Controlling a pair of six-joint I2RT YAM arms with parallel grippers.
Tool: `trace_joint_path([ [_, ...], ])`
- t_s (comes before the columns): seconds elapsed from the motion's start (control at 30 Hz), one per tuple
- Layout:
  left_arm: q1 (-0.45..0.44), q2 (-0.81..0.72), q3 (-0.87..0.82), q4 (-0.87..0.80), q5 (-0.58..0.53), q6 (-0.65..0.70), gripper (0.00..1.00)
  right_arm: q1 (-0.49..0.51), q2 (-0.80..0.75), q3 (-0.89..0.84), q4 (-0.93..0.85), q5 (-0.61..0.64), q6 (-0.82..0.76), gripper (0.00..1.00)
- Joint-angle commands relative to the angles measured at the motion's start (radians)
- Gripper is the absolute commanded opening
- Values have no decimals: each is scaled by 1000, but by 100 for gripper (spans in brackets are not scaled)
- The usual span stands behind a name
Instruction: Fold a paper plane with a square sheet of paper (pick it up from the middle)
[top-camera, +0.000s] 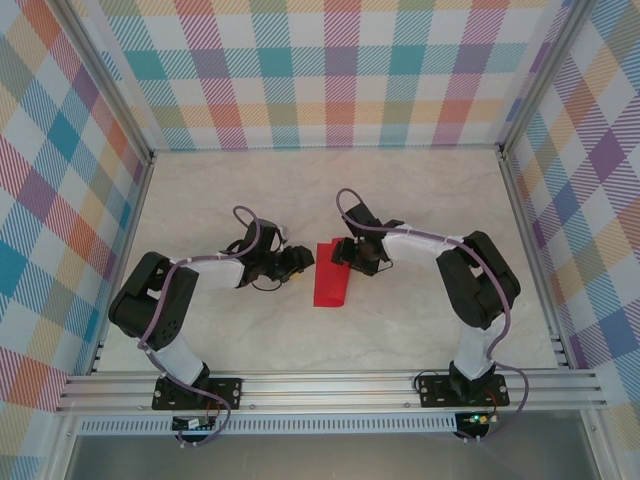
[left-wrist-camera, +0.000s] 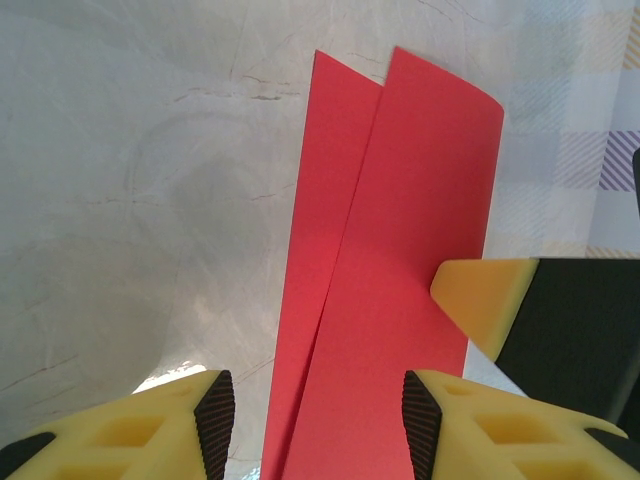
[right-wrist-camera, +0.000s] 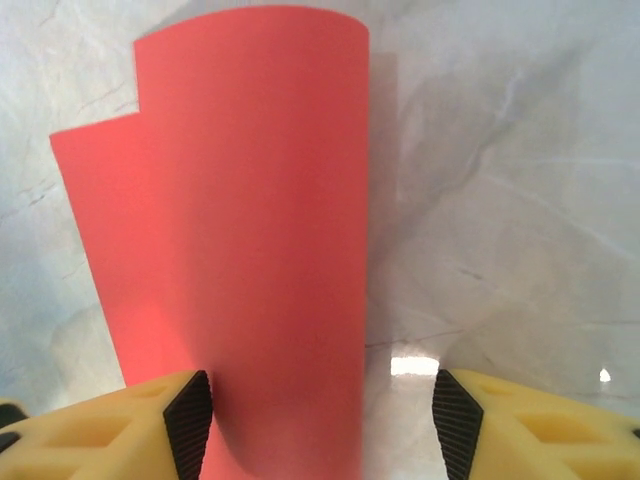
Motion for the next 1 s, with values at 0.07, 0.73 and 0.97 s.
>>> trace_joint_path([
  [0.07,-9,0,11,17,-16,6,50,17,51,57,-84,47,3,66],
  [0.73,-9,-15,4,-3,-56,7,51,67,58,96,-79,-5,-182,69],
  [0.97,-10,-14,6,-5,-54,7,51,68,79,124,-90,4,-163,67],
])
